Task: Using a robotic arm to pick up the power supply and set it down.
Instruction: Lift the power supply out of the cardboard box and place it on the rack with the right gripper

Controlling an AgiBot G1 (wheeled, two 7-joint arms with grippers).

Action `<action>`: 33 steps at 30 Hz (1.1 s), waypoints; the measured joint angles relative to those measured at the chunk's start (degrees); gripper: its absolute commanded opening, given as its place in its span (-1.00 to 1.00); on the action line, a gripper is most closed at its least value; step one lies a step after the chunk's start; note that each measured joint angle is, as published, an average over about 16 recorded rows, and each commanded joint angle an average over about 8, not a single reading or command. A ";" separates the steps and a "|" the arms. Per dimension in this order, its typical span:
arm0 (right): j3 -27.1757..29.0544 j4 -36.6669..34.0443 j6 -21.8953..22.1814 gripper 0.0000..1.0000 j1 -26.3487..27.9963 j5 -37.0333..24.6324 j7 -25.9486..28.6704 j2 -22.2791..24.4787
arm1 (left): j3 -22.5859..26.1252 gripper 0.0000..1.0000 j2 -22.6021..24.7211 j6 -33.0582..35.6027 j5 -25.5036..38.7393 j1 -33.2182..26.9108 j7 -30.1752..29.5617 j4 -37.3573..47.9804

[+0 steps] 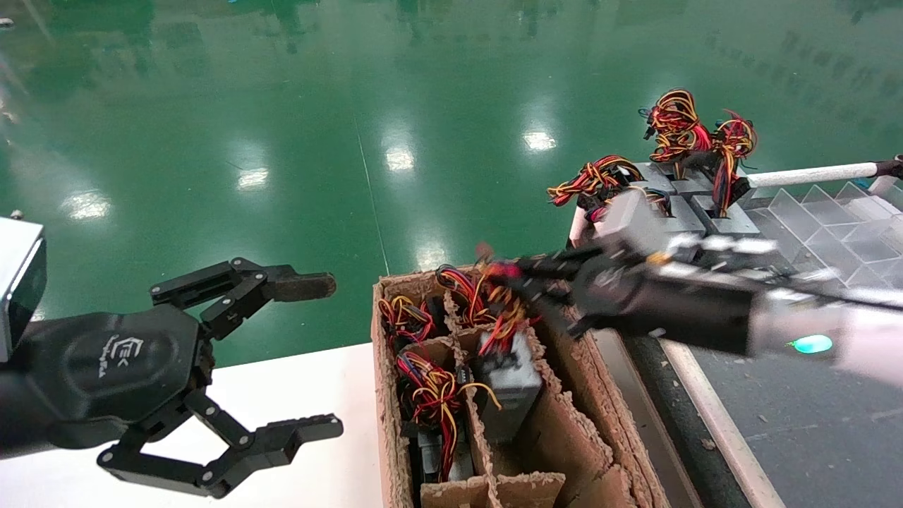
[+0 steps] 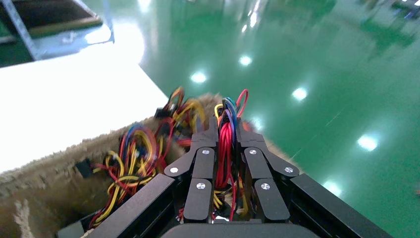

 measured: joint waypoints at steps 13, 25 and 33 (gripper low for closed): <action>11.51 1.50 -1.40 -1.00 5.17 12.21 0.20 10.45 | 0.00 1.00 0.00 0.00 0.00 0.00 0.00 0.00; 17.26 -10.86 -1.94 -1.00 11.53 15.06 -7.84 14.73 | 0.00 1.00 0.00 0.00 0.00 0.00 0.00 0.00; 16.63 -21.55 -2.10 -1.00 15.28 10.70 -14.43 17.59 | 0.00 1.00 0.00 0.00 0.00 0.00 0.00 0.00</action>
